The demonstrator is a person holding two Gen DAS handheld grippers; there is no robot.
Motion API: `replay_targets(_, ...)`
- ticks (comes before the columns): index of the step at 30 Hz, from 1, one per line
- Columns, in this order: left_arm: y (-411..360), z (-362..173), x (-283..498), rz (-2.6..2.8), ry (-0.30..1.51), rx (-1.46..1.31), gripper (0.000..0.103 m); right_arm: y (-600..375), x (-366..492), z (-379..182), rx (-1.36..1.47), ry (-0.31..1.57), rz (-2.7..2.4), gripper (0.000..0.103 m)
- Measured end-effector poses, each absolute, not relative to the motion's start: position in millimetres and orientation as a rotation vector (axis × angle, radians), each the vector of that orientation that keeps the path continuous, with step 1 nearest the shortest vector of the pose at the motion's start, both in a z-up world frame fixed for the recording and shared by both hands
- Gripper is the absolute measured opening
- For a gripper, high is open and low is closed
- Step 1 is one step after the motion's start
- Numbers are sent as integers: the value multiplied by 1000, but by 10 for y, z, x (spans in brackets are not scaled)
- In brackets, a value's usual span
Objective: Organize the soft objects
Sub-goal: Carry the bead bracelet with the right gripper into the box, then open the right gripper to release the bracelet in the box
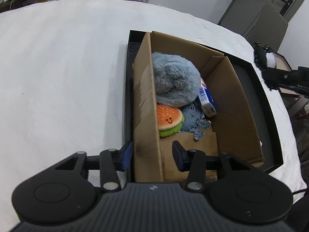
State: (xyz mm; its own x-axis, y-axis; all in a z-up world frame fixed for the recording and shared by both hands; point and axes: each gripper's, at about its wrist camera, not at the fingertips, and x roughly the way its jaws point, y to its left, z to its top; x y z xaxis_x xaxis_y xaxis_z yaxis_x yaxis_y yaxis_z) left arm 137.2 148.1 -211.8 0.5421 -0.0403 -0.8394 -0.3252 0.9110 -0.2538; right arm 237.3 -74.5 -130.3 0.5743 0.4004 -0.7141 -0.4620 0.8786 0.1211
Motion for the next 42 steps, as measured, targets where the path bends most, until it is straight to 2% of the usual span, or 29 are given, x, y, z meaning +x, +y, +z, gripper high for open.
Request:
replay_targets(6, 1543, -2164, 1320, 175, 976, -459, 24, -556, 2211, -1306, -106, 834, 548, 19)
replay_targets(28, 1665, -2225, 1248, 177, 952, -520, 25, -68, 1836, -1430, -138, 923, 684, 21)
replay_targets(31, 1670, -2219, 1245, 178, 952, -521, 25, -49, 1829, -1461, -125, 956, 702, 24)
replay_targets(34, 1666, -2215, 1242, 180, 952, -520, 25, -72, 1825, -1466, -111, 961, 697, 38)
replay_targets(42, 1623, -2193, 1246, 195, 955, -505, 24, -240, 1899, -1433, -119, 942, 653, 44)
